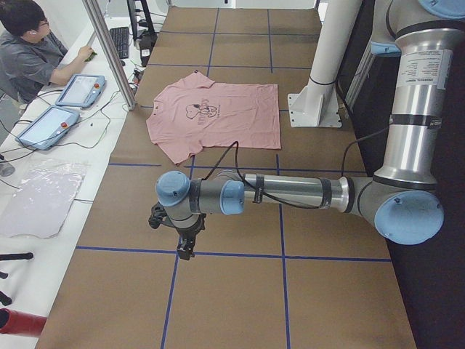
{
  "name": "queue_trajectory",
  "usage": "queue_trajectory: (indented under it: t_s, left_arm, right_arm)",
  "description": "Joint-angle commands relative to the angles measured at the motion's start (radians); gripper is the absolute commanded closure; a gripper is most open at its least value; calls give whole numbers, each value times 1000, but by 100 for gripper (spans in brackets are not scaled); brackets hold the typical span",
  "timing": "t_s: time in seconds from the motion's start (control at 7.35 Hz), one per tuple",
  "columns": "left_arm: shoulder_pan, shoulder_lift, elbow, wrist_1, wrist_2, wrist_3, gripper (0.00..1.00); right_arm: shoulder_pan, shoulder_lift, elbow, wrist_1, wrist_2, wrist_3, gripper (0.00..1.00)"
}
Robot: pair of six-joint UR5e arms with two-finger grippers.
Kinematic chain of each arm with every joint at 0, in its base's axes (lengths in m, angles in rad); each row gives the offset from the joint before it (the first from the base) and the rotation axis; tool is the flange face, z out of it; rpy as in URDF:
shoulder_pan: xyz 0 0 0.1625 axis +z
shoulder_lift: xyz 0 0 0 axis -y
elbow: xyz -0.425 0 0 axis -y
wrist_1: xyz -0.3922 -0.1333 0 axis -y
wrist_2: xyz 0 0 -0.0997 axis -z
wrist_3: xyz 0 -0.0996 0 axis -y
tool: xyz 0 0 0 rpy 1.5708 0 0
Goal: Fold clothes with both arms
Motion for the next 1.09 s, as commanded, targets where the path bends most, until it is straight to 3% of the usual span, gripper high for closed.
queue_trajectory:
  t_s: [0.0, 0.14, 0.27, 0.41, 0.68, 0.82, 0.95]
  left_arm:
    - [2, -124, 4, -26, -3, -19, 0]
    - [10, -127, 7, -125, -47, -16, 0]
    - [54, -123, 44, -370, -69, -25, 0]
    - [65, -115, 90, -500, -73, -107, 0]
    - [83, -180, 113, -615, -69, -254, 0]
    - [118, -196, 121, -617, -66, -291, 0]
    - [169, -199, 144, -626, -64, -372, 0]
  right_arm:
    - [-86, 129, -19, 0, 1, -1, 0]
    - [-152, 195, -37, 1, 3, 69, 0]
    - [-237, 299, -51, 12, -6, 176, 0]
    - [-291, 369, -117, 84, -15, 294, 0]
    - [-393, 410, -320, 487, -51, 545, 0]
    - [-454, 415, -364, 603, -105, 686, 0]
    - [-533, 442, -373, 612, -205, 788, 0]
